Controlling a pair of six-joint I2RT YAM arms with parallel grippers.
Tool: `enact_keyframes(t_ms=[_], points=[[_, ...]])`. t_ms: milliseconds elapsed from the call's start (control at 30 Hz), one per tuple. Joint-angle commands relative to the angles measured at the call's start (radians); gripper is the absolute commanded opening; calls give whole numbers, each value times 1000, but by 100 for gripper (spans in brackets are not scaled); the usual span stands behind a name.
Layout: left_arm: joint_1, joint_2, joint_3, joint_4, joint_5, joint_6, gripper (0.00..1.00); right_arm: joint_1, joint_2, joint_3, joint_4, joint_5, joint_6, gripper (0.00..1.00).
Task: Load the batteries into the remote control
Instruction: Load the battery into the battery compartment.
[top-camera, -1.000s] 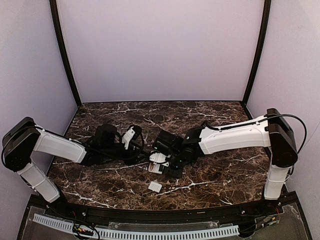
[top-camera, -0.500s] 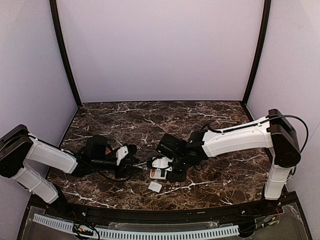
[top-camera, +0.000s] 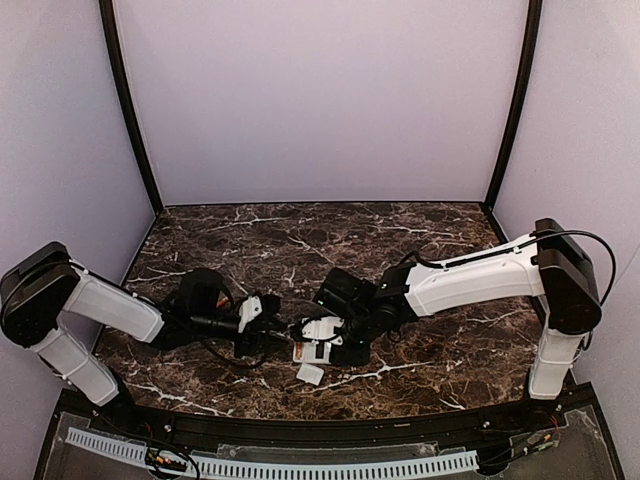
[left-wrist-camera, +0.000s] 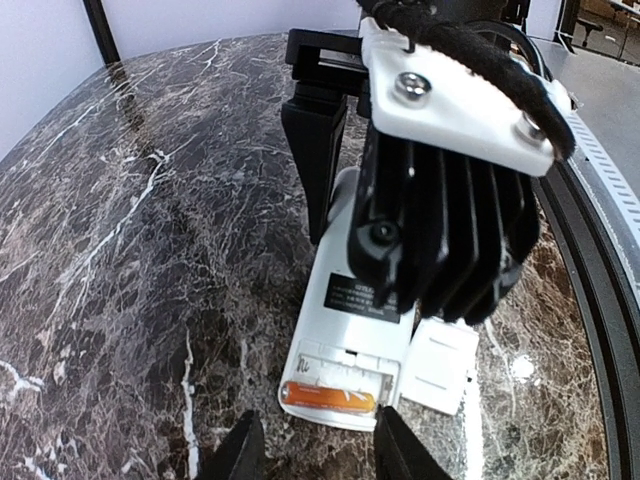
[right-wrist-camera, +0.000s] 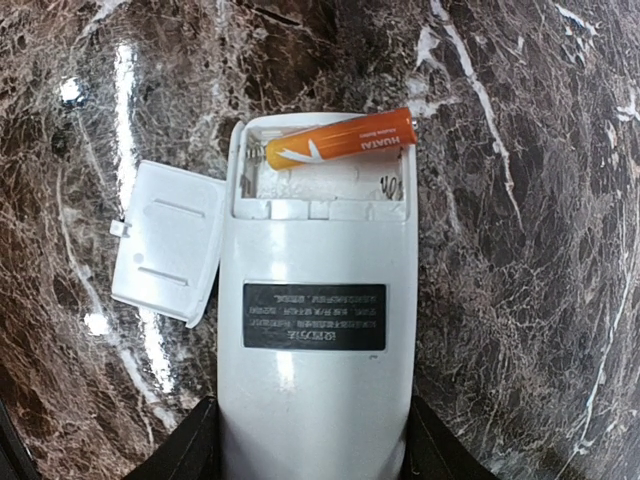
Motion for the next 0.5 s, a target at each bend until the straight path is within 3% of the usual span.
enact_keyframes(t_ms=[0,167,467], points=[[-2,40,49,-32,64,55,35,-3,-30,-11,26,-23,-17,0],[-4,80,86,-51,84,88,26,-2,-30,-14,24,-21,-18,0],[-11,122,130,-98,91,126,21,-2,-28,-10,20,-21,-19,0]])
